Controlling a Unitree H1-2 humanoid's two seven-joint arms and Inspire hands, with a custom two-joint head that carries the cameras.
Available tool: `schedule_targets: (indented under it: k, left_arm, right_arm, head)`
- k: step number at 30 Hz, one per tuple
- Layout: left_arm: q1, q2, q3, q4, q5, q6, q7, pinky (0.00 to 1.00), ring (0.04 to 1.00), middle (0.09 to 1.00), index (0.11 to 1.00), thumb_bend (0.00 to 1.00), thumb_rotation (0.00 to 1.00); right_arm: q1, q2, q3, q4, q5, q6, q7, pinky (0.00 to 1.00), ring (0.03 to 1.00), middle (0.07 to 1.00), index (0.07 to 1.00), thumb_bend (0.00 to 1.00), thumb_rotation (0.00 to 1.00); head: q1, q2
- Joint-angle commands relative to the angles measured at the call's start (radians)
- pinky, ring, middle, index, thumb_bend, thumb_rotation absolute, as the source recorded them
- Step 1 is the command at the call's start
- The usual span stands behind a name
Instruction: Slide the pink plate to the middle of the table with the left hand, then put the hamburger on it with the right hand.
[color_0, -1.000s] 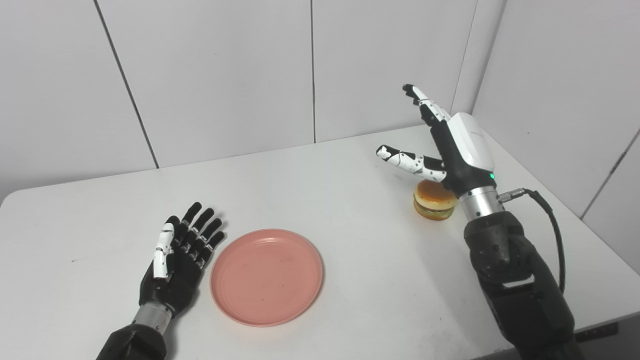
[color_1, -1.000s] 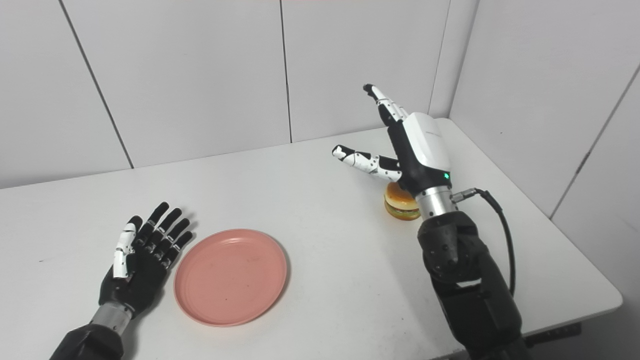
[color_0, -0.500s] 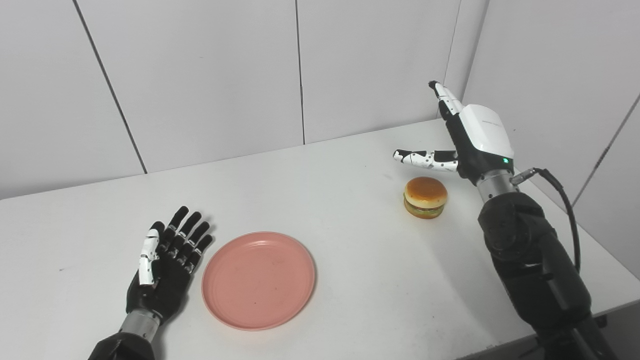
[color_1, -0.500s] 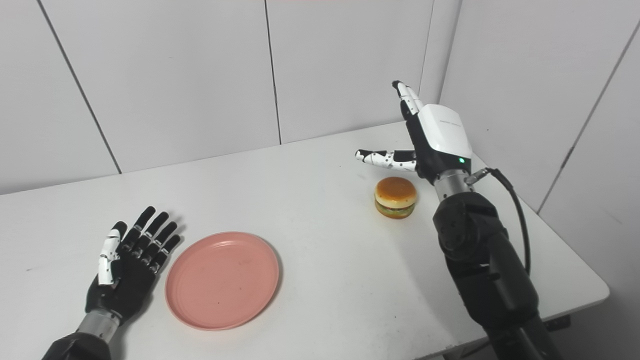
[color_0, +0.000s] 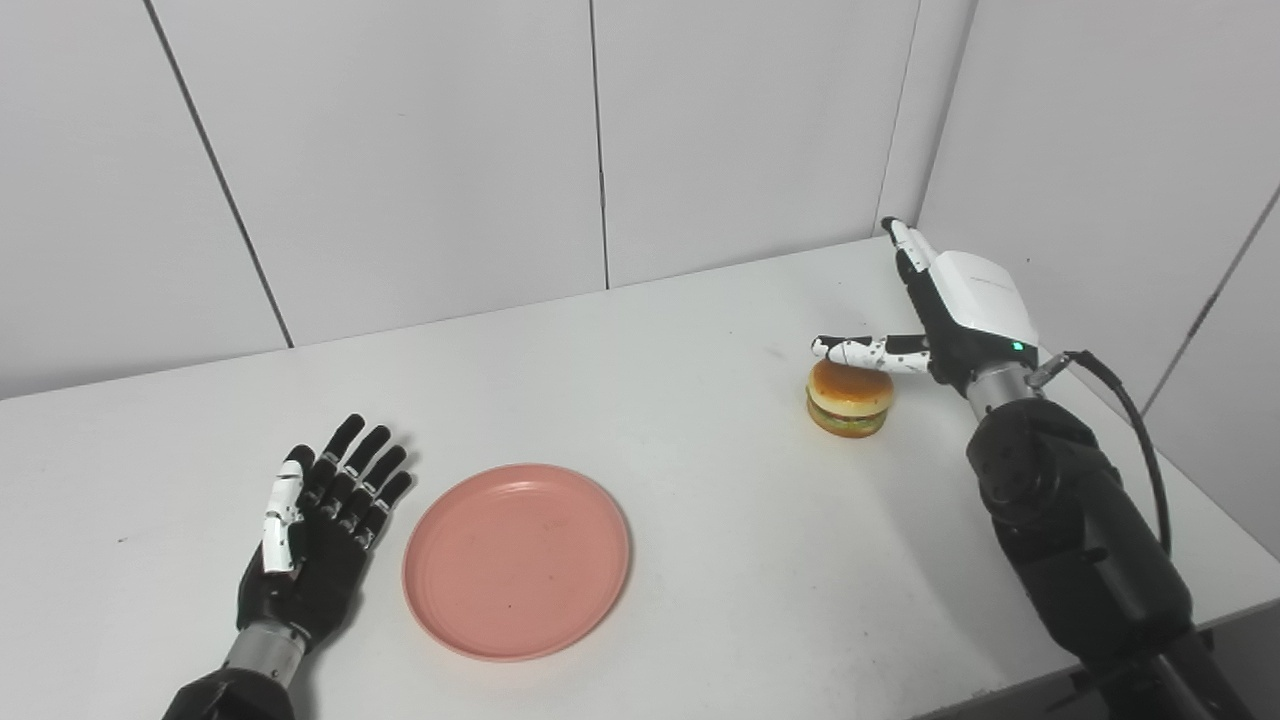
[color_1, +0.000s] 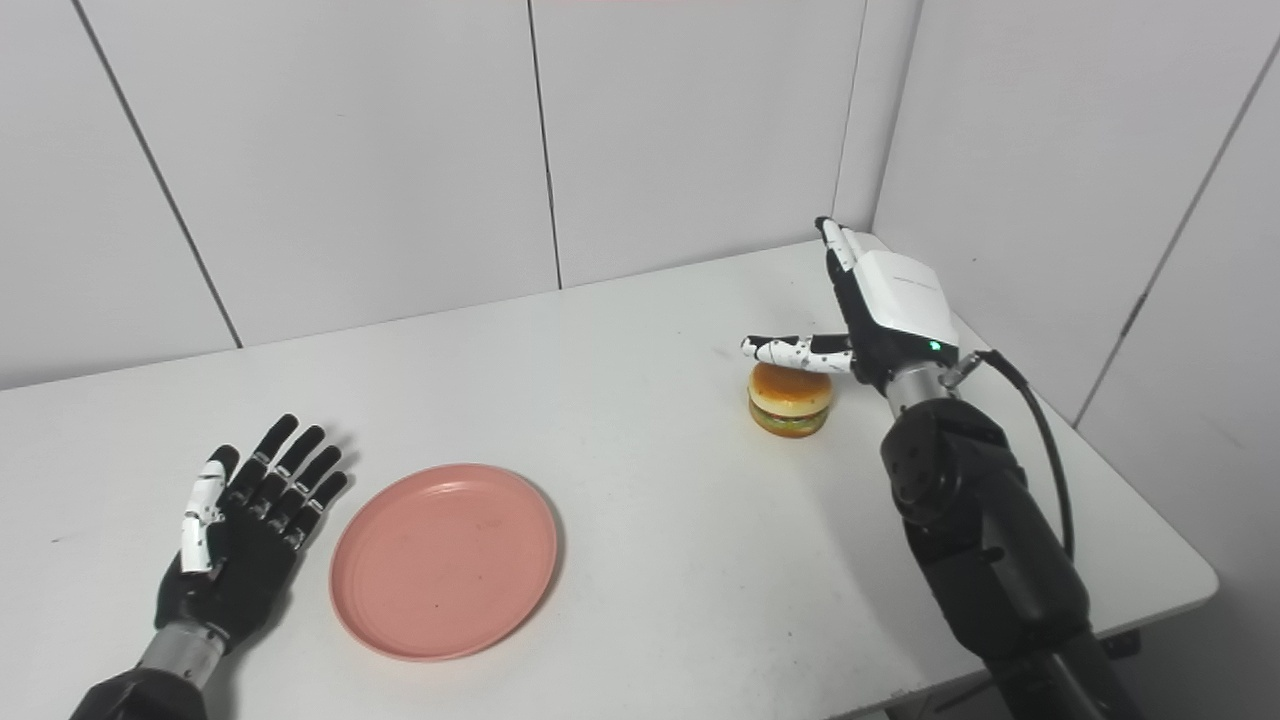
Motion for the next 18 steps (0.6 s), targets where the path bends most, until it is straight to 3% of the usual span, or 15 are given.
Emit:
schedule_targets:
  k: [1,8,13,18]
  left_arm:
    - [0.011,0.009,0.006,0.007,0.009,0.053,0.037,0.94,0.924,0.925,0.914,0.34,1.00]
    - [0.013,0.012,0.004,0.003,0.007,0.055,0.032,0.95,0.931,0.934,0.922,0.33,1.00]
    - [0.015,0.015,0.001,0.002,0.012,0.055,0.032,0.95,0.930,0.932,0.920,0.33,1.00]
    - [0.015,0.018,0.001,-0.001,0.008,0.058,0.030,0.95,0.931,0.935,0.922,0.33,1.00]
  right_arm:
    - [-0.031,-0.020,-0.013,-0.007,0.006,0.015,-0.020,0.69,0.902,0.987,1.000,1.00,0.66]
    - [-0.032,-0.015,0.016,0.074,0.030,0.002,-0.021,0.69,0.912,0.983,1.000,1.00,0.70]
    - [-0.035,-0.011,0.049,0.109,0.036,-0.001,-0.024,0.80,0.933,0.978,1.000,1.00,0.71]
    - [-0.045,-0.010,0.069,0.143,0.042,-0.010,-0.034,0.81,0.940,0.982,1.000,1.00,0.71]
  head:
    - [0.001,0.001]
    - [0.000,0.012]
    - [0.001,0.016]
    - [-0.001,0.020]
